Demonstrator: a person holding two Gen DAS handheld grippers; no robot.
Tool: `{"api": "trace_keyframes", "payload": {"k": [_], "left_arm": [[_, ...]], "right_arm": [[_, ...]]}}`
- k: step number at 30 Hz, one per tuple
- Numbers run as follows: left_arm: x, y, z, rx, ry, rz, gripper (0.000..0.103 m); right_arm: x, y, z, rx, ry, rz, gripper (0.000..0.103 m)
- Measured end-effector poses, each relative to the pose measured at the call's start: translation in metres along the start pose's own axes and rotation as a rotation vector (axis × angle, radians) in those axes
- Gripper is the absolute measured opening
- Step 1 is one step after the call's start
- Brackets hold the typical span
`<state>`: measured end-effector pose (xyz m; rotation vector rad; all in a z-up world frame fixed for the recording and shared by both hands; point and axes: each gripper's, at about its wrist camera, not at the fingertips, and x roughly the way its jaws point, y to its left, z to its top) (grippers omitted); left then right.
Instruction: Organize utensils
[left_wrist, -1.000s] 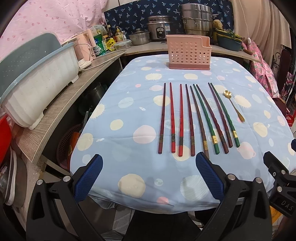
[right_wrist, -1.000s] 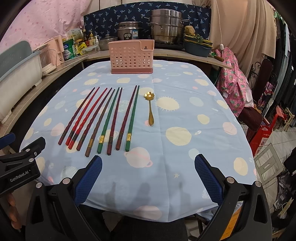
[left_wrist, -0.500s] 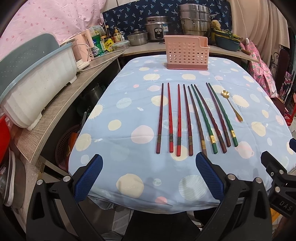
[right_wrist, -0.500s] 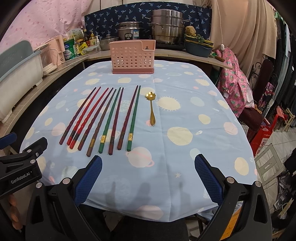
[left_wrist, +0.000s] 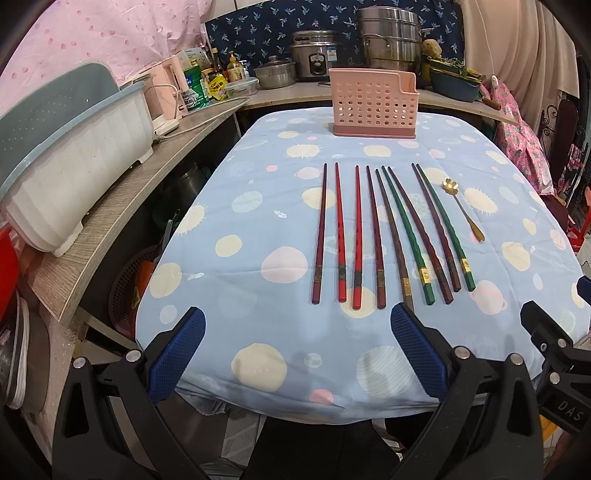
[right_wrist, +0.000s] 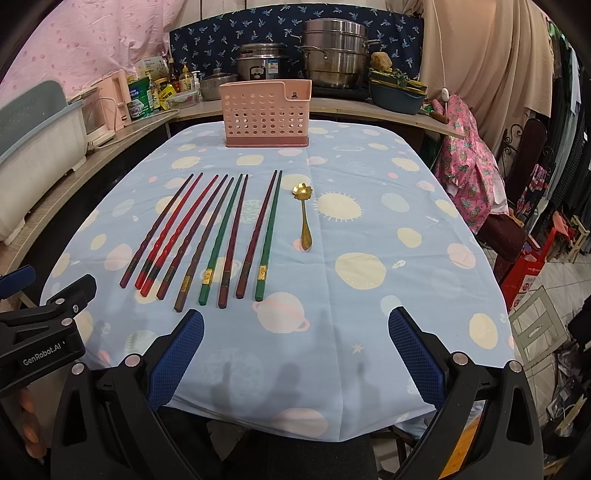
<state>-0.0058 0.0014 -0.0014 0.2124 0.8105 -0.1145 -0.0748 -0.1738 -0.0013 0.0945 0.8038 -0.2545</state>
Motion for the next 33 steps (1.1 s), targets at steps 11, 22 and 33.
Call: {"api": "trace_keyframes", "payload": {"k": [11,22,33], "left_arm": [[-0.0006,-0.0009,0.0001,-0.001,0.001,-0.004,0.096],[-0.0013,-0.0016,-0.0004,0.000,-0.001,-0.007,0.096],[-0.0020,-0.0045,-0.0014,0.000,0.001,-0.012,0.096]], "right_arm": [[0.0006,0.0018,-0.0007,0.001,0.001,0.000,0.096],[0.0008,0.0018,-0.0007,0.000,0.003,0.000,0.096],[0.0010,0.0023,-0.0011,-0.001,0.004,0.000,0.096]]}}
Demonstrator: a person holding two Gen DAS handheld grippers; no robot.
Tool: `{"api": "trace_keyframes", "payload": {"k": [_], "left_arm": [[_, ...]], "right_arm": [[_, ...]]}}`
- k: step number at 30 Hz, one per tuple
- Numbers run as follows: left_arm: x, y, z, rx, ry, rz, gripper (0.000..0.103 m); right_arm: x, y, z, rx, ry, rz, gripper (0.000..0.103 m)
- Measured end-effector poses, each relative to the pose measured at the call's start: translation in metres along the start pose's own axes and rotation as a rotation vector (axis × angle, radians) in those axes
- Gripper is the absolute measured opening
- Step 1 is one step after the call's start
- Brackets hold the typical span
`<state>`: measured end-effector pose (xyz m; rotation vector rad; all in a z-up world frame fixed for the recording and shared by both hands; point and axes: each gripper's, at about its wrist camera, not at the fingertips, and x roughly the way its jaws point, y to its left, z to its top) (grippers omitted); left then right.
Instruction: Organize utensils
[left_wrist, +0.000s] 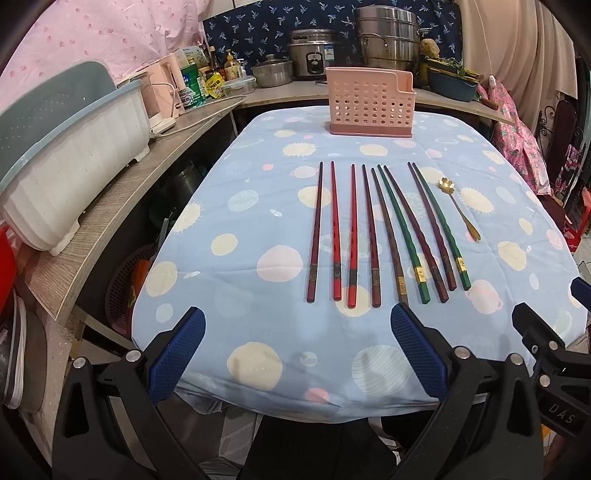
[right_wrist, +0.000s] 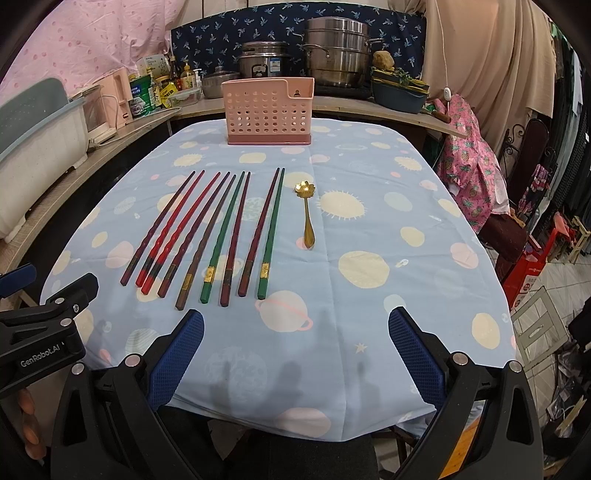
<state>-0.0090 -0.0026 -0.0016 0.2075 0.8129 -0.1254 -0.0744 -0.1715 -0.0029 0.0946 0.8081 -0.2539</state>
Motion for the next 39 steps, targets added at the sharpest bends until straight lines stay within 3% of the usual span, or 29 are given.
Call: {"api": "trace_keyframes", "payload": {"k": [17,28,34,39], "left_arm": [[0.009,0.013,0.003,-0.053,0.034,-0.032,0.096],[0.051,0.035,0.011,-0.101,0.081,-0.026,0.094],[0.084,0.034,0.012,-0.095,0.133,-0.017,0.079],[0.095,0.031,0.013,-0.092,0.155,-0.035,0.066]], "right_arm": [[0.005,0.005,-0.004,0.011,0.002,0.000,0.096],[0.025,-0.008,0.007,0.029,0.012,-0.004,0.096],[0.045,-0.014,0.016,0.040,0.029,-0.009,0.096],[0.065,-0.021,0.028,0.056,0.032,-0.006,0.090]]}}
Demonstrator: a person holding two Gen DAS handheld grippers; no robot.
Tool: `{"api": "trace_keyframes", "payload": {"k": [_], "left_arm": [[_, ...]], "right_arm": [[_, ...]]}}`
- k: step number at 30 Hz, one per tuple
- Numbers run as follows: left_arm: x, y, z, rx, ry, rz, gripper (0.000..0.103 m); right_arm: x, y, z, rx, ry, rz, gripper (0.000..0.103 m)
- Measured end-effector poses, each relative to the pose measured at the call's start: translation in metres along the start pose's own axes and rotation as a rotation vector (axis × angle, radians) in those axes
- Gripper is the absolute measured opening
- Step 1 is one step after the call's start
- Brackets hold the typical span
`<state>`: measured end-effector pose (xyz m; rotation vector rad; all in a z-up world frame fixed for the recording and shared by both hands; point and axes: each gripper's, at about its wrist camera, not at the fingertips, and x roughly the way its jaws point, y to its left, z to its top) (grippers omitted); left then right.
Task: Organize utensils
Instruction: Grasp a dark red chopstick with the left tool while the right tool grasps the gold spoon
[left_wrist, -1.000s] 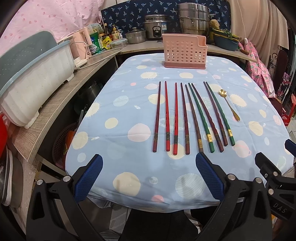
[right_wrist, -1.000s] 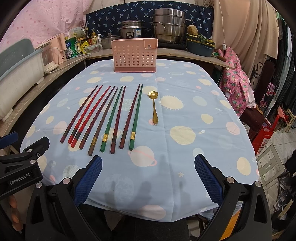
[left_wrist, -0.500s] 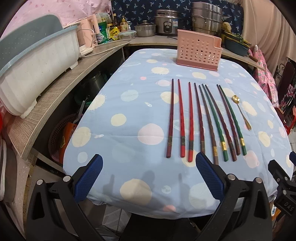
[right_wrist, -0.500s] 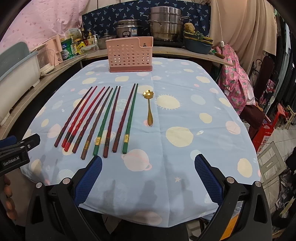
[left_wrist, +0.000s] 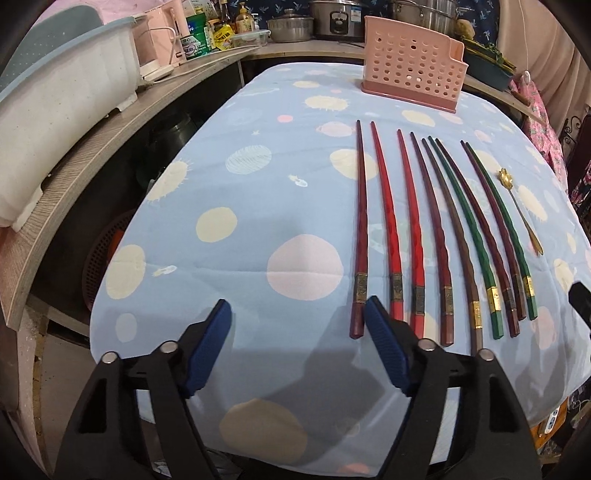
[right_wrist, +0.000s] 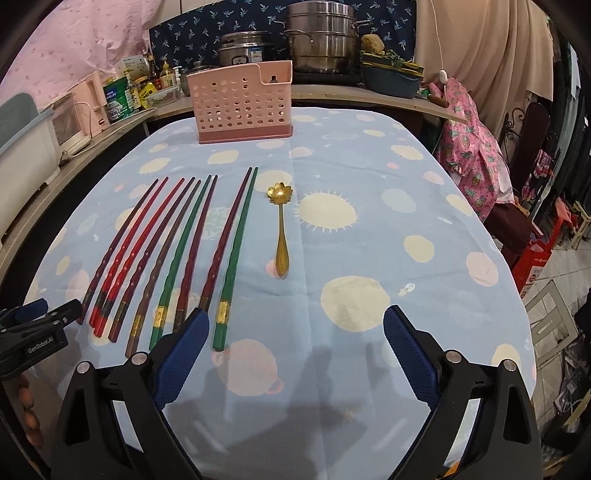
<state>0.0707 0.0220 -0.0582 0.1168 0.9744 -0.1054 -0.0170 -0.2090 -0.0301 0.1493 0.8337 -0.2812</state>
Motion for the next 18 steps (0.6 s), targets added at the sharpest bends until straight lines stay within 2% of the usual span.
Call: {"api": "trace_keyframes", "payload": {"k": [4,9,14,18], "left_arm": [[0.002,-0.002,0.003,-0.008,0.005,-0.041,0.055],[0.001,-0.004,0.005,-0.021,0.023,-0.103,0.035],[0.003,-0.005,0.006,-0.038,0.043,-0.154,0.025],[0.005,-0.004,0.006,-0.047,0.052,-0.173,0.025]], "right_arm": [[0.019,-0.005,0.012,0.023,0.010,0.025,0.078],[0.043,-0.002,0.025,0.027,0.028,0.045,0.060],[0.066,0.002,0.030,0.032,0.061,0.069,0.045],[0.071,0.006,0.028,0.015,0.053,0.066,0.037]]}}
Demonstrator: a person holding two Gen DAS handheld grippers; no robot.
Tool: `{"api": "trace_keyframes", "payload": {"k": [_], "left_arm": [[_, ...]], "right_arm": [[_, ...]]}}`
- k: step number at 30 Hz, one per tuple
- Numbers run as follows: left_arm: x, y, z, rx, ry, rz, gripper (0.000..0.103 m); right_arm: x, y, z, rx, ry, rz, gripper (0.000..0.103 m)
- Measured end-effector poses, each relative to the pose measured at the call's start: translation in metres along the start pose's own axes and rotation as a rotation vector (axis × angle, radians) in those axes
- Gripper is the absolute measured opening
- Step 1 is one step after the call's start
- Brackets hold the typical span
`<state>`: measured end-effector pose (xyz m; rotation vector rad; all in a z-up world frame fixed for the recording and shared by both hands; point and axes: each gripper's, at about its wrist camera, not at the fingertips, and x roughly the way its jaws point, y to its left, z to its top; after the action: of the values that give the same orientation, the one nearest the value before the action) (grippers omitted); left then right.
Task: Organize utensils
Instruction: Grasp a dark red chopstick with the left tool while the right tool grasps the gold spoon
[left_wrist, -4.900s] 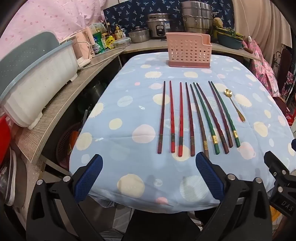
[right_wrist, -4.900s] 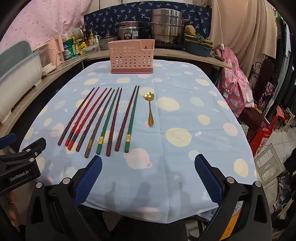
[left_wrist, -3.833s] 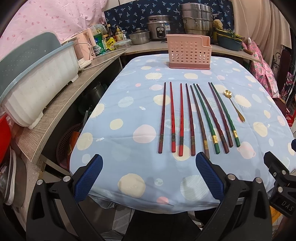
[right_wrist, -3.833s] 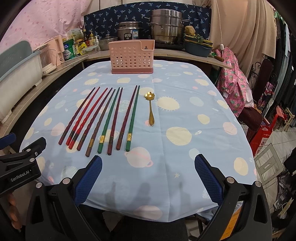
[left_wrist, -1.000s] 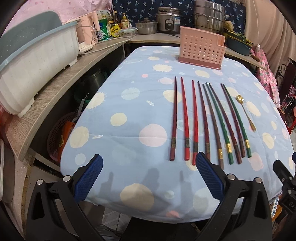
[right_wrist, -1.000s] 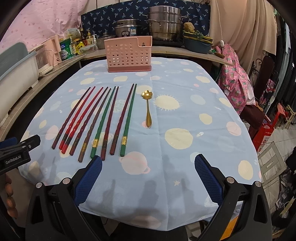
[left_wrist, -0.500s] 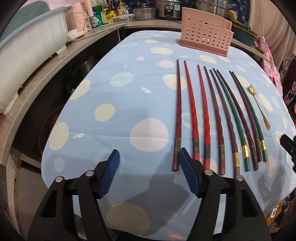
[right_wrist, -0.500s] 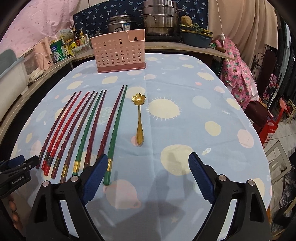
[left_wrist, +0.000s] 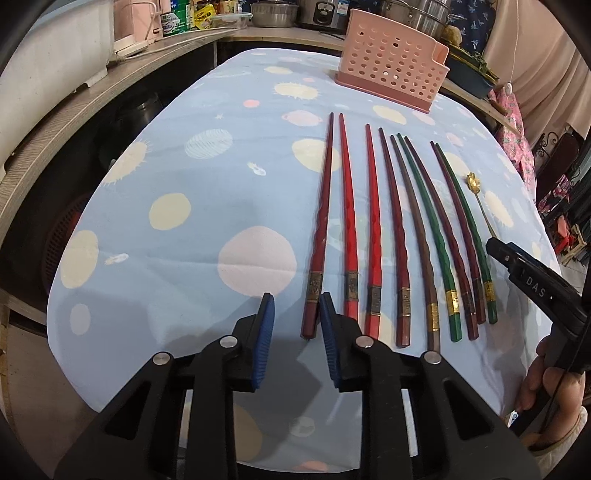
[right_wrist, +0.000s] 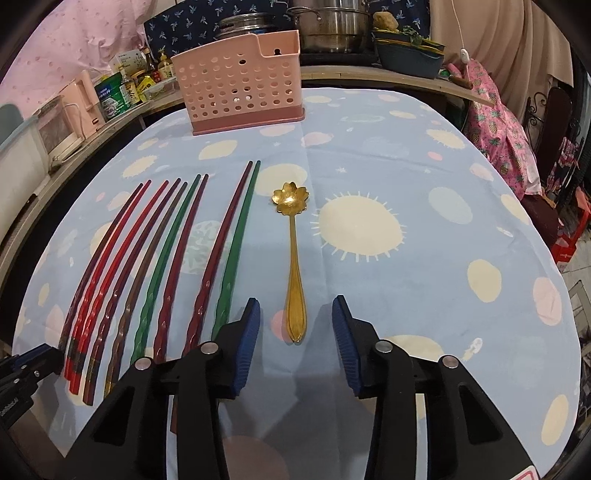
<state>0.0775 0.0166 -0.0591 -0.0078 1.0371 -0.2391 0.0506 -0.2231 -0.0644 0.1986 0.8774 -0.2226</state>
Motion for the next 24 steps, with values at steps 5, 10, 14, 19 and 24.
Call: {"api": "trace_keyframes", "payload": {"k": [5,10,14,19,24], "left_arm": [[0.001,-0.002,0.000,0.004,-0.001,-0.005,0.015],[0.001,-0.005,-0.001,0.017,0.002,-0.021,0.008],[-0.004,-0.004,-0.002,0.012,-0.002,-0.027,0.008],[-0.028,0.003,0.009,-0.007,-0.050,-0.030,0.007],[-0.062,0.006,0.040,-0.011,-0.143,-0.033,0.007]], "right_arm": [[-0.001,0.000,0.000,0.004,-0.005,0.006,0.014],[-0.003,0.000,-0.002,0.005,-0.004,0.020,0.010],[-0.015,-0.001,0.000,0.008,-0.019,0.032,0.010],[-0.040,-0.004,0.010,0.012,-0.061,0.043,0.010],[-0.062,-0.010,0.031,0.022,-0.107,0.062,0.002]]}}
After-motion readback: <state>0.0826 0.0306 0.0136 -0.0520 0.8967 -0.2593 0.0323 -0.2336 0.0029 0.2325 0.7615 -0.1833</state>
